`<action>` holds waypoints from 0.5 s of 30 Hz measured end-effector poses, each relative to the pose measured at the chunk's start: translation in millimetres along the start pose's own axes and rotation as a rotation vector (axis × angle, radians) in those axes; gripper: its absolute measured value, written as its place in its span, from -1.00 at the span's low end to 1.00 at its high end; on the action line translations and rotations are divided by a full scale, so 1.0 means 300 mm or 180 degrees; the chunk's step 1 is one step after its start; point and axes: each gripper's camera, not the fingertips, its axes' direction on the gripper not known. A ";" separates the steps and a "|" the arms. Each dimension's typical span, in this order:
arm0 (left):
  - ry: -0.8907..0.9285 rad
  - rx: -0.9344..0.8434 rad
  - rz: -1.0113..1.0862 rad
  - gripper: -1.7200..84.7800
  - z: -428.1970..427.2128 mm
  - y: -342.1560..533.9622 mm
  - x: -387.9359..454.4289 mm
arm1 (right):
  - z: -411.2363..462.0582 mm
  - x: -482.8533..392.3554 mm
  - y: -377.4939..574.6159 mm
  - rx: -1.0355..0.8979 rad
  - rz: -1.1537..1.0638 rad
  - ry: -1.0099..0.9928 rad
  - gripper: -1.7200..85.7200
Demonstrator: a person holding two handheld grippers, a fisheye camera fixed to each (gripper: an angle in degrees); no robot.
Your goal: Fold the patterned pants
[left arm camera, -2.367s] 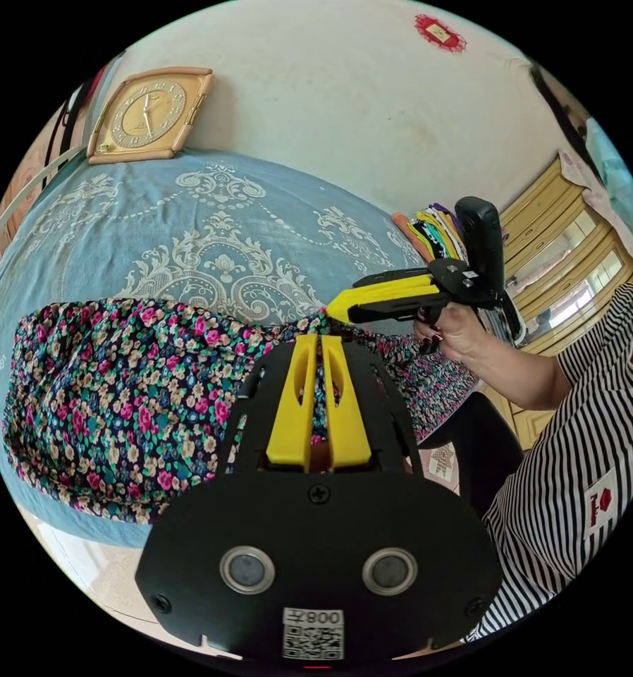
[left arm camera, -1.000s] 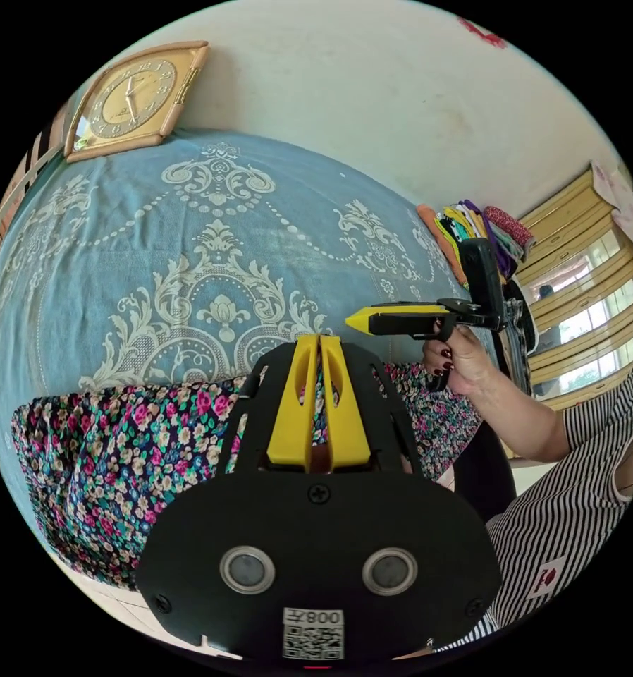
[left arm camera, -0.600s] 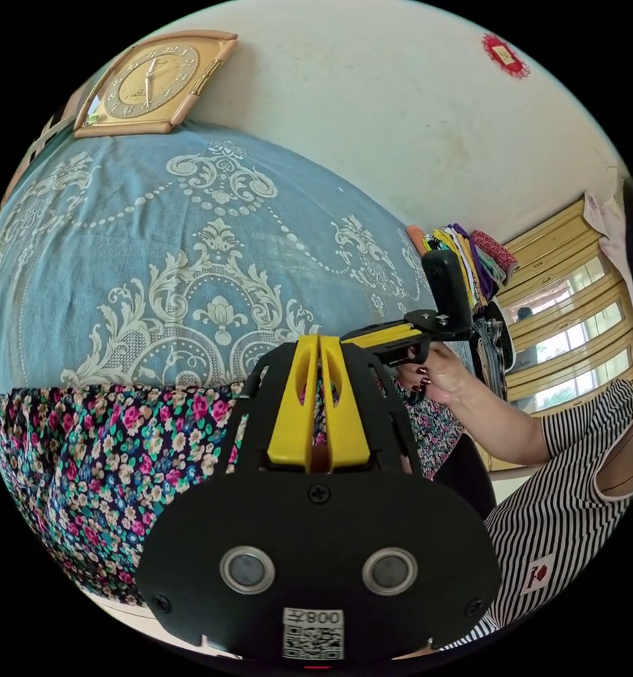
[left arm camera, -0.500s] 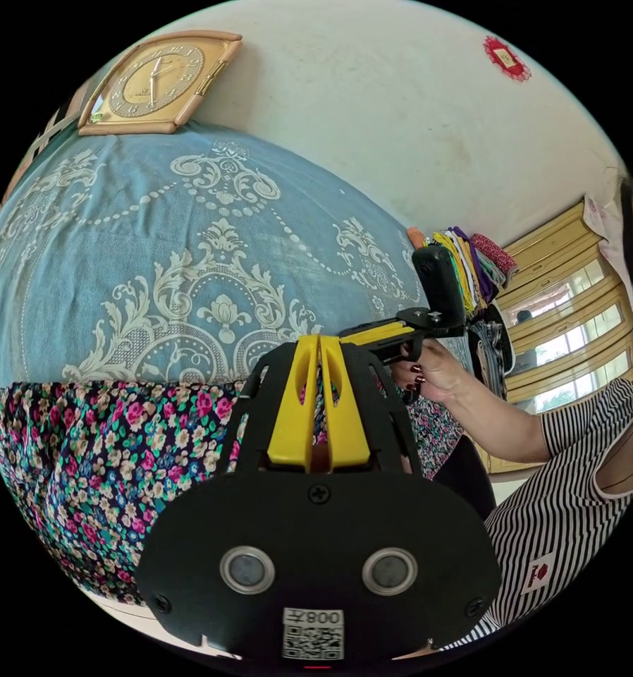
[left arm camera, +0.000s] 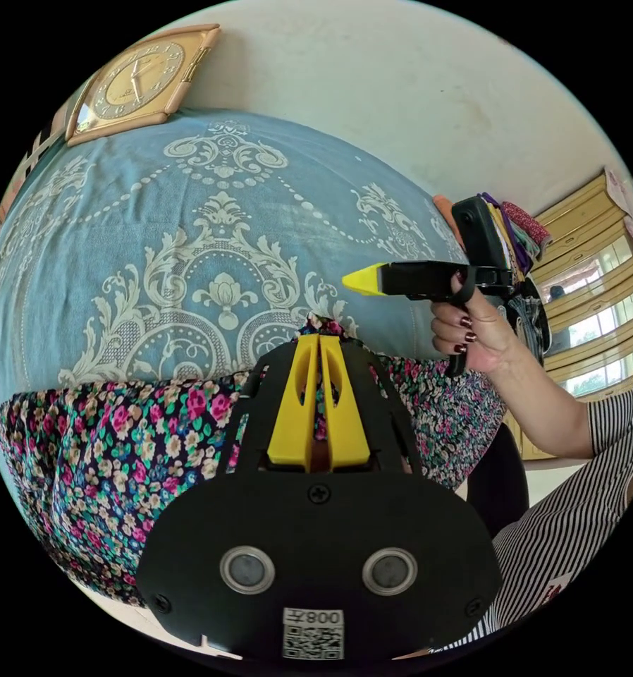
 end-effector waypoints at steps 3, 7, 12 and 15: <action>-0.0044 0.0055 0.0018 -0.96 0.002 -0.013 0.051 | -0.020 -0.068 0.082 0.0021 -0.0073 0.0199 -0.96; 0.0064 0.0188 0.0043 -0.96 0.000 -0.010 0.127 | 0.009 -0.175 0.219 -0.0139 -0.0229 0.0554 -0.96; 0.0116 0.0079 -0.0075 -0.96 0.067 -0.061 0.196 | 0.142 -0.219 0.355 -0.0459 -0.0277 0.1339 -0.96; 0.0006 0.0206 0.0038 -0.96 0.030 -0.065 0.287 | 0.135 -0.275 0.388 -0.0373 -0.0254 0.1490 -0.96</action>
